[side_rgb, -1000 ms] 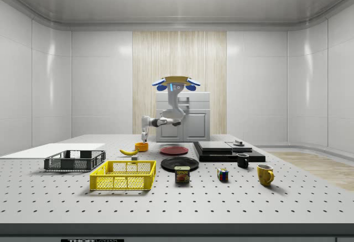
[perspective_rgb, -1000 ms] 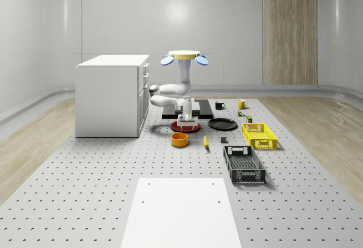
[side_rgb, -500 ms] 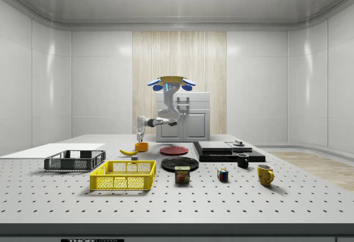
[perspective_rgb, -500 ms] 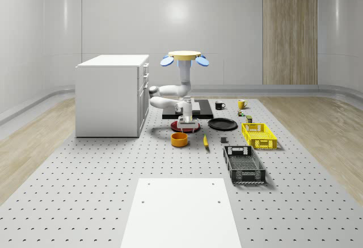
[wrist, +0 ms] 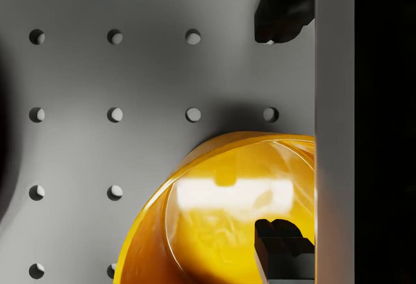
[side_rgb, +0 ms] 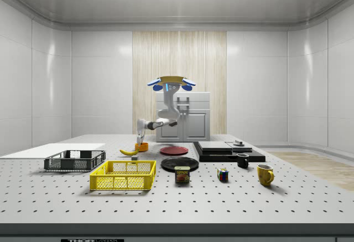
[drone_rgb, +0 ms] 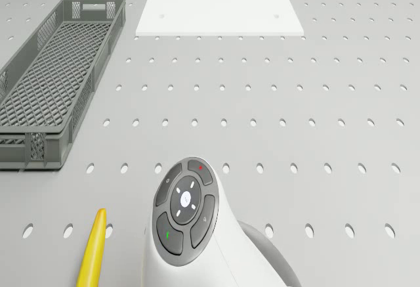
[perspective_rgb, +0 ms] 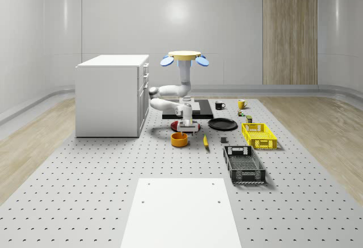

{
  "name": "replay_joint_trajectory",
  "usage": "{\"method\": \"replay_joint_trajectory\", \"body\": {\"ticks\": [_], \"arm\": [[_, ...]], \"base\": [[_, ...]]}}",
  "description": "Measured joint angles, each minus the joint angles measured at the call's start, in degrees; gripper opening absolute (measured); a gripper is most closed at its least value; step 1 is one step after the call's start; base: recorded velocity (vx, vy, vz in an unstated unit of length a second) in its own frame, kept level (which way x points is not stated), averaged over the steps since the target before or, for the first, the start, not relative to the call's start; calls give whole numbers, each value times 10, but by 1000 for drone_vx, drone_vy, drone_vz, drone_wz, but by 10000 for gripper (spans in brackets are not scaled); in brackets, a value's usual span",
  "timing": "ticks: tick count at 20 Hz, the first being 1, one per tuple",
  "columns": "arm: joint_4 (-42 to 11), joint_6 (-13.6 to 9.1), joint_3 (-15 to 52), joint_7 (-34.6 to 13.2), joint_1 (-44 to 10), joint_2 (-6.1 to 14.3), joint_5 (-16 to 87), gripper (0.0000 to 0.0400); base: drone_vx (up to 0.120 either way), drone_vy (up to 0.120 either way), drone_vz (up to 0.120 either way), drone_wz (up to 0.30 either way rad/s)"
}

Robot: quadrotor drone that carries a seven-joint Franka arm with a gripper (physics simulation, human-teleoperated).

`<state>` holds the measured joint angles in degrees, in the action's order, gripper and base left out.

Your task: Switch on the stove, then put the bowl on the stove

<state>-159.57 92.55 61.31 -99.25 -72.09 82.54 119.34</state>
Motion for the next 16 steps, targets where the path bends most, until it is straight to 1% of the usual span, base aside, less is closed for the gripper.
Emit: {"method": "replay_joint_trajectory", "body": {"ticks": [9,16], "arm": [[17,16,-33,11,3,-4,32,400],[32,12,-35,14,-6,-16,36,400]], "base": [[0,0,0,0],[0,0,0,0]]}}
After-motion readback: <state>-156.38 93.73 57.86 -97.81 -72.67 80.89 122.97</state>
